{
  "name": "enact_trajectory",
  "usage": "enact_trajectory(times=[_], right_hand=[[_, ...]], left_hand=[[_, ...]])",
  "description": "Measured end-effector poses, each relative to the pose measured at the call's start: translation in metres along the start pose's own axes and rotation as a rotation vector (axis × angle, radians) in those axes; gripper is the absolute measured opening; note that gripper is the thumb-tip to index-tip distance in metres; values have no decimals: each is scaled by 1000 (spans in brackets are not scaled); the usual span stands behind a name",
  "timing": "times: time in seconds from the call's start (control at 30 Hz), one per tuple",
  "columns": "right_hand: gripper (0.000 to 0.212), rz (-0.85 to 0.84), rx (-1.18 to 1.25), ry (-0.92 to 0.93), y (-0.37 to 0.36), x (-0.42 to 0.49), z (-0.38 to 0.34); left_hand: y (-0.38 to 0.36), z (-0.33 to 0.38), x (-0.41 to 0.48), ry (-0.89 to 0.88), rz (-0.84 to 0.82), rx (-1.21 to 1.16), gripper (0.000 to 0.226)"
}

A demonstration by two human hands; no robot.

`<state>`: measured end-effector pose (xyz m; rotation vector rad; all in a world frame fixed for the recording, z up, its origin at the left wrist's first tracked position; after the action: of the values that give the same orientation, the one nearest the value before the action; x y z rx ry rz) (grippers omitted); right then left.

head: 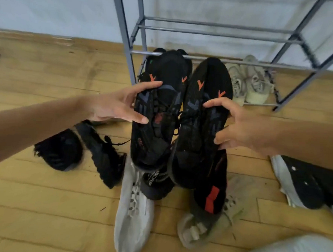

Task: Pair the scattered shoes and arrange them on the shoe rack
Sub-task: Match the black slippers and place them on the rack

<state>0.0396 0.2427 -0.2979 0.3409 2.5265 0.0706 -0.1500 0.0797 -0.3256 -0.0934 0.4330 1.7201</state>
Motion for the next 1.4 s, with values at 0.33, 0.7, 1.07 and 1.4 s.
enact_trajectory(times=[0.33, 0.7, 1.07, 1.4], right_hand=[[69, 233, 63, 61, 140, -23, 54], [69, 675, 210, 363, 242, 36, 3], [38, 1018, 368, 407, 328, 105, -33], [43, 846, -109, 309, 345, 160, -45]], left_hand=[[-80, 50, 147, -89, -100, 31, 96], [-29, 122, 238, -139, 241, -69, 94], [-10, 160, 336, -17, 317, -189, 88], [-1, 147, 382, 49, 566, 61, 75]])
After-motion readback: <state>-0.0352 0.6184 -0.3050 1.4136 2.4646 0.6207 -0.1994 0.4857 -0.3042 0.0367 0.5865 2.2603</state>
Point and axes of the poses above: each hand's wrist, its own x-axis towards the middle knuckle, its own y-axis out of the back of the hand, z = x × y, the point moved 5 cm from there along x, towards the middle knuckle, and after that the axes turned 5 degrees about x, right-handed, at the moved point
